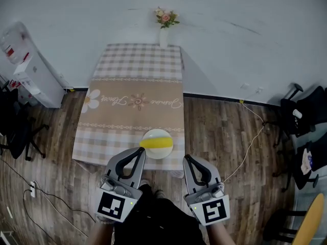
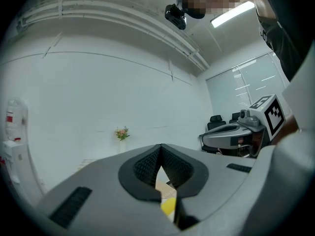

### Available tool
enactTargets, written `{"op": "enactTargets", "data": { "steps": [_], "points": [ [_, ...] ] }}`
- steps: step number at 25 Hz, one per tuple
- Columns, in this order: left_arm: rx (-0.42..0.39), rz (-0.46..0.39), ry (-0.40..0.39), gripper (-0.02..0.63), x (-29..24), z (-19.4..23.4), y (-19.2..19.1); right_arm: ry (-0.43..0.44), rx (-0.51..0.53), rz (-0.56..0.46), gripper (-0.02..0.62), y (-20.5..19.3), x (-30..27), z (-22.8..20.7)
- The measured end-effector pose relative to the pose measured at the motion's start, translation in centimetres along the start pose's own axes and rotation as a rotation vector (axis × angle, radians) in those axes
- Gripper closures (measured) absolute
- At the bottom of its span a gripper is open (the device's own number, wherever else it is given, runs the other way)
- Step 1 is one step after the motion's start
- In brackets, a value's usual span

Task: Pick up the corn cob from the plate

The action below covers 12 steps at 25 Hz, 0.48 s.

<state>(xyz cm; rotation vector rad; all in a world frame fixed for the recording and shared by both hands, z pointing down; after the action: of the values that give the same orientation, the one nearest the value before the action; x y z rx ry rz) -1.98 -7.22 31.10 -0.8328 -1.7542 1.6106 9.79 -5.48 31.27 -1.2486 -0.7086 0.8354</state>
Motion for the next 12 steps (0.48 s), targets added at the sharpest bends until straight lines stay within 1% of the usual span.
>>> {"op": "enactTargets", "data": {
  "steps": [12],
  "points": [
    [-0.005, 0.027, -0.041, 0.592, -2.2, 3.4, -1.3, -0.048, -0.014, 0.026, 0.552, -1.0, -3.6, -0.6]
  ]
}}
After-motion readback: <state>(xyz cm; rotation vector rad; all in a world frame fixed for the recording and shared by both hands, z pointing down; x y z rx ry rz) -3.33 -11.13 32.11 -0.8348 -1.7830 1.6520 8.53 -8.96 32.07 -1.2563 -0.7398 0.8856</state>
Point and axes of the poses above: the fingertips, and each gripper's own axes: x backward along the fingers, z to its left, y out of its top, the point moved 1 cm from there along x, backward along the fingers, and after that the axes turned 6 degrees about -z, right-handed, at the moved point
